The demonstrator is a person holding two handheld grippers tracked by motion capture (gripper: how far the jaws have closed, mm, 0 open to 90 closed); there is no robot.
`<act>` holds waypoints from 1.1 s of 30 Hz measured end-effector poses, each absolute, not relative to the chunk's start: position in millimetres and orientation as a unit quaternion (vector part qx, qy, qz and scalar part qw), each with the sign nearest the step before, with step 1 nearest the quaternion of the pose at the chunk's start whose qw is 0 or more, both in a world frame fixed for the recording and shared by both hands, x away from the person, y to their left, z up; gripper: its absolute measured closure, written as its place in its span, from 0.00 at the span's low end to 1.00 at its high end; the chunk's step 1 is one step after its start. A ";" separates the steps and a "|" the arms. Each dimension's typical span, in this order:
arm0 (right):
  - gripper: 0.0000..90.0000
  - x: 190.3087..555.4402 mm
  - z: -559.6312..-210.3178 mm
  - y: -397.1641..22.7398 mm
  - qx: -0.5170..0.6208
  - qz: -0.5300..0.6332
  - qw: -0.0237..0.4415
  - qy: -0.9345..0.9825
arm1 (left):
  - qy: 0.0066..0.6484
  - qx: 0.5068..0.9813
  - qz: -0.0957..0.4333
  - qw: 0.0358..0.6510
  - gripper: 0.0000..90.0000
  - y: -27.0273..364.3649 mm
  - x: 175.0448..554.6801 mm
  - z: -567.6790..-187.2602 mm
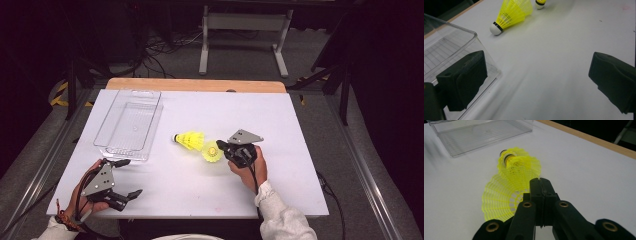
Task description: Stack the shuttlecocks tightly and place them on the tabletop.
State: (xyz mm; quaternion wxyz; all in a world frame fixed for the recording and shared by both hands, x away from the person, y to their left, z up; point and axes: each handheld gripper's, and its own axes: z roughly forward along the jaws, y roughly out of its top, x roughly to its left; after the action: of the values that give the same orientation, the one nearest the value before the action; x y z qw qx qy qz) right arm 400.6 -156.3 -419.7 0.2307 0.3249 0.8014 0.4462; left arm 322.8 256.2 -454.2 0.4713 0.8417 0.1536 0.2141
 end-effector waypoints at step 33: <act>0.77 420.7 -450.3 -192.6 0.311 0.345 0.207 0.861 | 0.151 0.847 0.209 0.465 0.03 253.7 323.6 -456.0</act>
State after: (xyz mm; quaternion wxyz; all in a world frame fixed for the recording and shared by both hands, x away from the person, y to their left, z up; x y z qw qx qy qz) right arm 420.7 -192.6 -450.3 0.2072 0.3112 0.8611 0.3447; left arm 323.6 253.7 -456.0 0.4653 0.8469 0.1508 0.2086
